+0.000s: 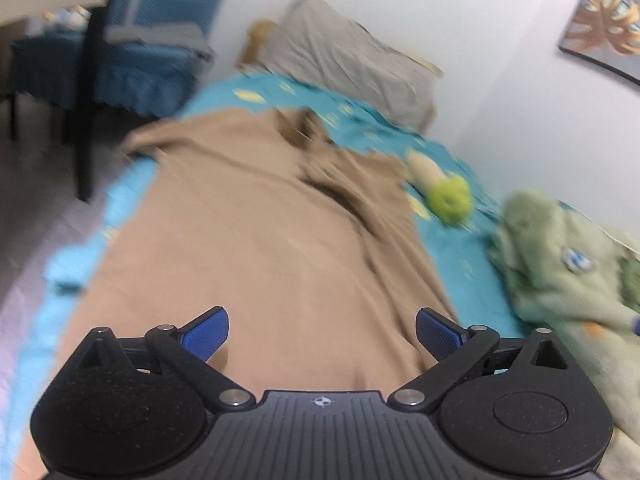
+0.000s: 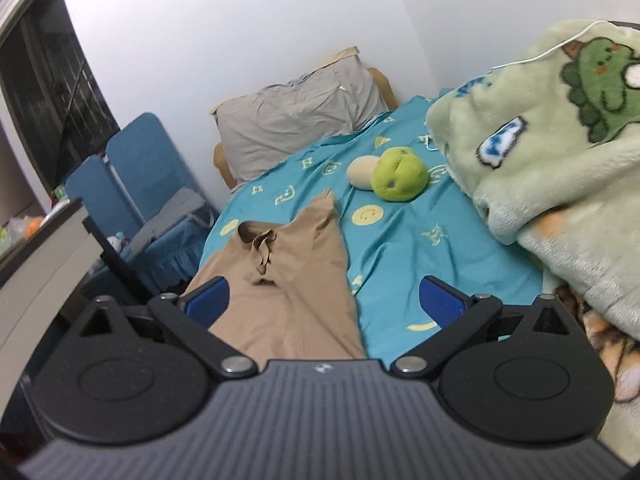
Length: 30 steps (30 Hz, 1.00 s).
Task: Fold clothes
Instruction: 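Grasp the opposite side edge of the T-shirt with the left gripper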
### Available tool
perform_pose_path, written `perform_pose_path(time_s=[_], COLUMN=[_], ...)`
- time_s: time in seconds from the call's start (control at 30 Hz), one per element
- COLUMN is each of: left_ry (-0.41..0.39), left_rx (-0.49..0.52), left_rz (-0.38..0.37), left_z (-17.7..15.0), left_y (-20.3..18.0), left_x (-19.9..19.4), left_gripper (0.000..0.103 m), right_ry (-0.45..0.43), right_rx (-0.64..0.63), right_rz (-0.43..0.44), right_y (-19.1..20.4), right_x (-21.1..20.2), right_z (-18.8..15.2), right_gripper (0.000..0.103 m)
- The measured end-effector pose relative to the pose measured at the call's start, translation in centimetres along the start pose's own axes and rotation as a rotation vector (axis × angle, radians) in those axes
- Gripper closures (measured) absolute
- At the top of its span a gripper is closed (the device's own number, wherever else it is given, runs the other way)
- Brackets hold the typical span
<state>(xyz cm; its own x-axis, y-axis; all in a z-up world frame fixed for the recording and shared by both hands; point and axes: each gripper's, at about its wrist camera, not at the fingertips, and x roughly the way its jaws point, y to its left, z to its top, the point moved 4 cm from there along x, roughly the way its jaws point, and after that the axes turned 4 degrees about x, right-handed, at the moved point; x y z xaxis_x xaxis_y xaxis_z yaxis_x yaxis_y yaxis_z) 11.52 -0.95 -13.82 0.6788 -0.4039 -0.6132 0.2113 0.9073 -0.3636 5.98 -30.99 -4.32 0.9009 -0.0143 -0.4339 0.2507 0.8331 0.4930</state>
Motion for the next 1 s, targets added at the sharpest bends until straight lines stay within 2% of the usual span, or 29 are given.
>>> perform_pose_path(time_s=[0.3,0.37,0.4,0.47,0.63,0.7,0.77,0.87,1.0], left_ry=[0.195,0.240,0.263,0.300,0.357,0.348,0.339,0.330,0.322], left_rx=[-0.078,-0.088,-0.093,-0.089,-0.048,-0.015,0.004,-0.009,-0.039], left_rz=[-0.372,-0.426,-0.449,-0.461,-0.481,-0.452,-0.436,-0.435,-0.455], left_z=[-4.8,-6.1,-6.7,-7.8,-8.9,-9.0,-9.0,-8.3,-5.9], left_y=[-5.6,-6.5,-6.9,-7.6,-8.6,-8.8,-8.8,-8.7,-8.2], left_x=[2.7,3.7,4.3,5.2,6.9,7.2,7.3,6.6,3.3], left_gripper=[0.027,0.041,0.043,0.050,0.048,0.058,0.093,0.100,0.101], right_ry=[0.018,0.021,0.025,0.038,0.075,0.084,0.091,0.104,0.122], right_rx=[0.093,0.111,0.119,0.137,0.170,0.175,0.179,0.190,0.210], right_rz=[0.009,0.013,0.013,0.018,0.037,0.036,0.030,0.020,0.009], right_y=[-2.2,-2.5,-2.6,-2.8,-3.0,-3.1,-3.1,-3.4,-3.8], right_x=[0.7,0.8,0.9,1.2,1.9,2.1,2.3,2.6,2.9], right_z=[0.0,0.1,0.1,0.0,-0.5,-0.6,-0.7,-0.9,-1.2], right_gripper=[0.000,0.000,0.000,0.000,0.000,0.000,0.000,0.000,0.000])
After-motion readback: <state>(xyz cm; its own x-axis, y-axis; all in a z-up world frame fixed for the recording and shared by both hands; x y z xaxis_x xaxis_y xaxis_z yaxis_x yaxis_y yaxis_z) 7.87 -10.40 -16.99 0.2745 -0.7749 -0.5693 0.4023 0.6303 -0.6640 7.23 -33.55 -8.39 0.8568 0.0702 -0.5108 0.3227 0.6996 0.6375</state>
